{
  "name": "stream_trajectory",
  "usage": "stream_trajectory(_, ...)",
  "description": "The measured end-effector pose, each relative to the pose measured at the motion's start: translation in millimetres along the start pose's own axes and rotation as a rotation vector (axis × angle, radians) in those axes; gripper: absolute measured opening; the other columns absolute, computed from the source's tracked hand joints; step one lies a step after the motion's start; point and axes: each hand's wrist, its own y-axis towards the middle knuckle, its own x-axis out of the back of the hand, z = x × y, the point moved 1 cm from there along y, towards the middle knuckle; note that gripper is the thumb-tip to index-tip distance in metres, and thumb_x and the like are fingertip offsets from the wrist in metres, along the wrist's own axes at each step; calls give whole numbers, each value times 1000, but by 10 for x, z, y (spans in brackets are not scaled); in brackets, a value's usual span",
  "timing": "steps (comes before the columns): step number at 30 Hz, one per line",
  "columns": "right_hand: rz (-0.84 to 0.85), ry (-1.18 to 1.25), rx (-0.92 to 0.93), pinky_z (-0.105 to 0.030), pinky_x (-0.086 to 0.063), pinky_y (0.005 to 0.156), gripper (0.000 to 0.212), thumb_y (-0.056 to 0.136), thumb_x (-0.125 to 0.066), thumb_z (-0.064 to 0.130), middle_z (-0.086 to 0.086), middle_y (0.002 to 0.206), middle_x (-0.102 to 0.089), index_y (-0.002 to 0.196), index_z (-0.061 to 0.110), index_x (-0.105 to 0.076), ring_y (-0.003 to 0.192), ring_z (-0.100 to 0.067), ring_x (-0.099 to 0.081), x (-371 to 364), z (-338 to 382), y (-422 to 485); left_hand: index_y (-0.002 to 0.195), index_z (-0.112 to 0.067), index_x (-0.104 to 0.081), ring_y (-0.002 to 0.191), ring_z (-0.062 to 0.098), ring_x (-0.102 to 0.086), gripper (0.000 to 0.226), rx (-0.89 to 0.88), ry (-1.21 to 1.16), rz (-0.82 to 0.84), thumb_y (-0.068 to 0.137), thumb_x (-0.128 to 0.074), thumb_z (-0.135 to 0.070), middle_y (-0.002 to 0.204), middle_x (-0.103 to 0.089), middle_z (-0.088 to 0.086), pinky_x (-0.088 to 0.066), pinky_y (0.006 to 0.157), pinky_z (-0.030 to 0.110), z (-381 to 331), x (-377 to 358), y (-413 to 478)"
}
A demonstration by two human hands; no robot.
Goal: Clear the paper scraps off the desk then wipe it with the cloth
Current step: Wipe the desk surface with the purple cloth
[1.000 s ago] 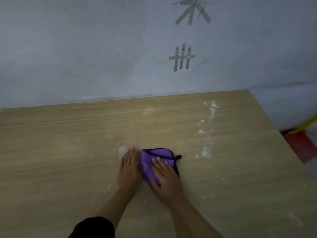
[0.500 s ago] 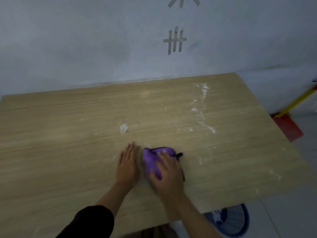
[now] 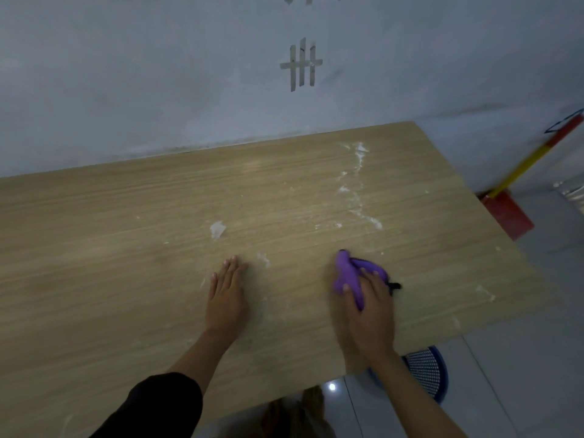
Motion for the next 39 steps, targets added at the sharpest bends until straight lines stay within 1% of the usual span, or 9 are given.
stream_trajectory(7,208,34,579,-42,-35,103,36,83,-54,38,0,131,-57,114,23,-63,131,-16,-41,-576,566,-786,138,-11,-39,139,25,-28,61,-35,59,44,85,-14,-31,149,-33,8,-12,112,31,124,25,-27)
stream_trajectory(15,186,-89,262,-42,-33,107,44,90,-39,40,-2,136,-52,126,18,-54,130,-18,-41,-274,-27,131,144,-20,-22,144,17,-11,65,-38,-25,63,85,-16,-43,155,-16,1,-7,116,33,58,117,-35)
stream_trajectory(19,176,21,312,-41,-40,99,40,83,-43,21,-8,121,-62,119,15,-58,118,-30,-52,-255,169,449,145,-34,-2,145,13,-4,80,-404,32,48,80,-48,-42,156,-10,3,-4,117,39,-249,188,72)
stream_trajectory(22,234,104,506,-35,-31,105,39,89,-40,24,-6,130,-57,125,16,-53,126,-23,-43,-294,657,518,146,-25,-10,141,17,-22,90,-628,138,-67,75,-65,-28,150,-31,7,-13,116,43,-473,198,304)
stream_trajectory(25,310,140,507,-34,-25,113,45,96,-33,35,-6,143,-44,135,14,-42,138,-19,-27,-386,956,601,144,-31,-14,107,15,-51,99,-506,62,-138,63,-67,-10,116,-64,5,-19,113,36,-515,351,687)
stream_trajectory(28,328,184,491,-28,-16,116,56,96,-30,43,-9,147,-36,139,9,-38,140,-15,-17,-410,875,652,140,-28,-32,78,28,-54,88,-271,20,-261,58,-56,-7,84,-61,7,-44,87,42,-346,590,1028)
stream_trajectory(30,312,196,454,-27,-16,115,48,95,-33,37,-7,146,-37,135,12,-44,140,-12,-17,-349,675,708,133,-23,-45,72,33,-52,73,-29,-29,-401,64,-59,-4,82,-53,15,-45,68,40,-221,741,1189)
stream_trajectory(36,154,158,288,-32,-25,110,37,91,-36,24,-9,139,-46,116,12,-61,135,-18,-27,-117,-85,1129,119,-4,-50,114,45,-46,54,334,-19,-269,71,-72,-15,125,-45,28,-44,91,53,-107,494,1406)
stream_trajectory(39,88,140,230,-33,-26,109,39,91,-34,26,-11,137,-48,114,11,-61,134,-20,-29,3,-341,1449,134,-3,-33,139,36,-21,79,429,-75,-144,74,-60,-47,147,-27,25,-17,116,48,-228,141,1410)
